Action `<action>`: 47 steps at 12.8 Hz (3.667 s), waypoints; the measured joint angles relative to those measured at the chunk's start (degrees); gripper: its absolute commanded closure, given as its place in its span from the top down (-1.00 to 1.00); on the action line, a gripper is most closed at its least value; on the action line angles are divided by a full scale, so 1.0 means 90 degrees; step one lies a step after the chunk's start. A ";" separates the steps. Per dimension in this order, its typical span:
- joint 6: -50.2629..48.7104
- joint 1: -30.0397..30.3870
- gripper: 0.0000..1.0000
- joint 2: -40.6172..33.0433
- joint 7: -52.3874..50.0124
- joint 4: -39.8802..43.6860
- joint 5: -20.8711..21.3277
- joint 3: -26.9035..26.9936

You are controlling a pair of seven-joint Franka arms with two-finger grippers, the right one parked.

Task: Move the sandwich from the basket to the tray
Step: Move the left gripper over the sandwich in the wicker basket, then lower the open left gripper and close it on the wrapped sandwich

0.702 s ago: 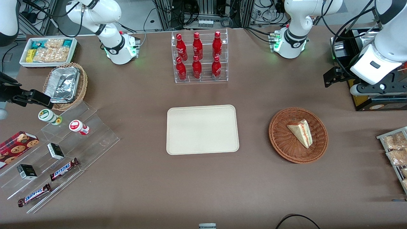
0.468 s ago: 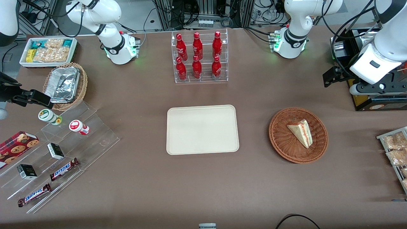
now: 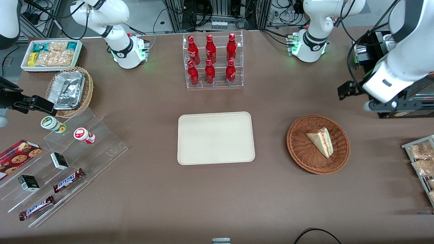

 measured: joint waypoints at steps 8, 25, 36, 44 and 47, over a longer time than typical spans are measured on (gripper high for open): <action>0.2551 0.0010 1.00 0.0138 0.0000 -0.2099 0.0001 0.0037; 0.5067 0.0301 1.00 0.0590 -0.1665 -0.3520 -0.0012 0.0104; 0.5349 0.0281 1.00 0.1109 -0.3163 -0.3539 -0.0690 0.0073; 0.5671 0.0281 0.78 0.1539 -0.3162 -0.3437 -0.0503 0.0071; 0.5808 0.0281 -0.93 0.1690 -0.3162 -0.3429 -0.0502 0.0071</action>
